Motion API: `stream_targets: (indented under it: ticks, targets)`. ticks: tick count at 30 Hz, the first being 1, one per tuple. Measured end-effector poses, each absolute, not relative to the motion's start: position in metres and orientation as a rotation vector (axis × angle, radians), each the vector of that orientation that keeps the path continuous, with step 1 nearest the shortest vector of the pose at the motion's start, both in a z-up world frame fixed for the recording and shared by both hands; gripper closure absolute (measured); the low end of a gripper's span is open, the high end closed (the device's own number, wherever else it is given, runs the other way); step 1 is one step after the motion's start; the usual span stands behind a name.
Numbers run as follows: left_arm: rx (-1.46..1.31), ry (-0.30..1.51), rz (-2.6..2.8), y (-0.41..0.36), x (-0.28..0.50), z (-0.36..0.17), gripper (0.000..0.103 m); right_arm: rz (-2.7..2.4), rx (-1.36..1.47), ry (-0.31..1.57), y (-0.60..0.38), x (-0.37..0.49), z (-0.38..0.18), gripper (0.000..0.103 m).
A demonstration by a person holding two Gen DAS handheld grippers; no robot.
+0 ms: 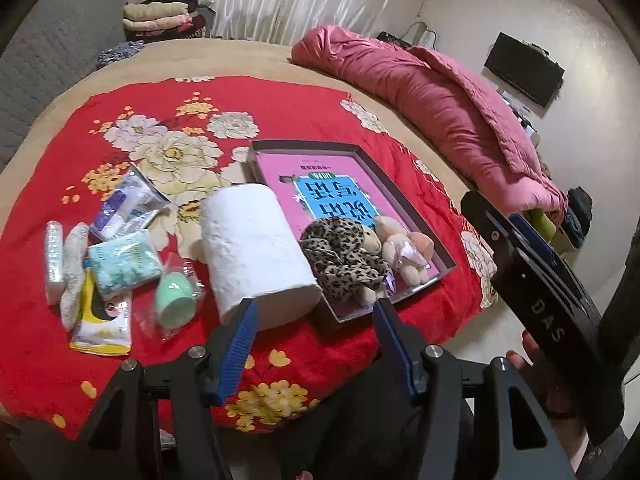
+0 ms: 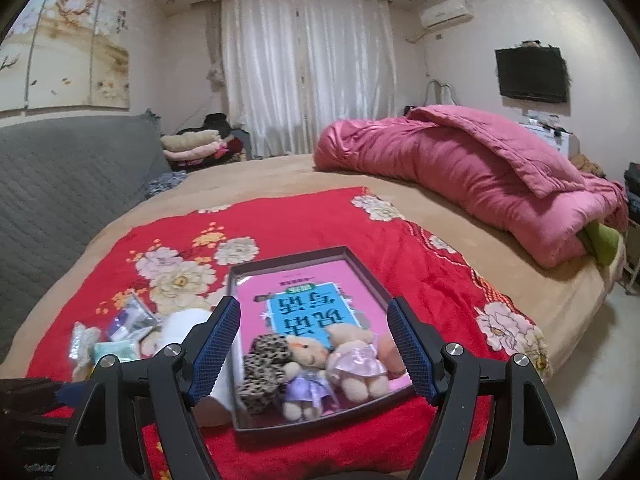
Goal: Organize soft objects
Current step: 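Move both open tools back from the tray toward the pile of soft items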
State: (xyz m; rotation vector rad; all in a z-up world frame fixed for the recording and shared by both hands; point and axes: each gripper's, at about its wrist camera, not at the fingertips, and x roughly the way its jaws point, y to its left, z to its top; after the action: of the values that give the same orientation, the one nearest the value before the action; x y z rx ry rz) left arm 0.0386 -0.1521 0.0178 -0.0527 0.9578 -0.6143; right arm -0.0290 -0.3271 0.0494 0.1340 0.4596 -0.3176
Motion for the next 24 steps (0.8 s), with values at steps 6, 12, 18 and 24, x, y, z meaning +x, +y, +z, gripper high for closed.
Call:
stream_targets:
  ticks: [6, 12, 18, 24]
  targets:
    - [-0.088, 0.946, -0.604, -0.135, 0.039, 0.023, 0.044, -0.288, 0.106, 0.456, -0.308, -0.031, 0.058, 0.026]
    - [-0.110, 0.932, -0.596, -0.121, 0.035, 0.029, 0.044, -0.261, 0.079, 0.451, -0.292, -0.035, 0.066, 0.026]
    - [-0.133, 0.920, -0.581, -0.106, 0.033, 0.034, 0.044, -0.219, 0.041, 0.443, -0.274, -0.037, 0.072, 0.026]
    - [-0.157, 0.907, -0.556, -0.088, 0.031, 0.035, 0.044, -0.170, 0.020, 0.443, -0.258, -0.038, 0.075, 0.026]
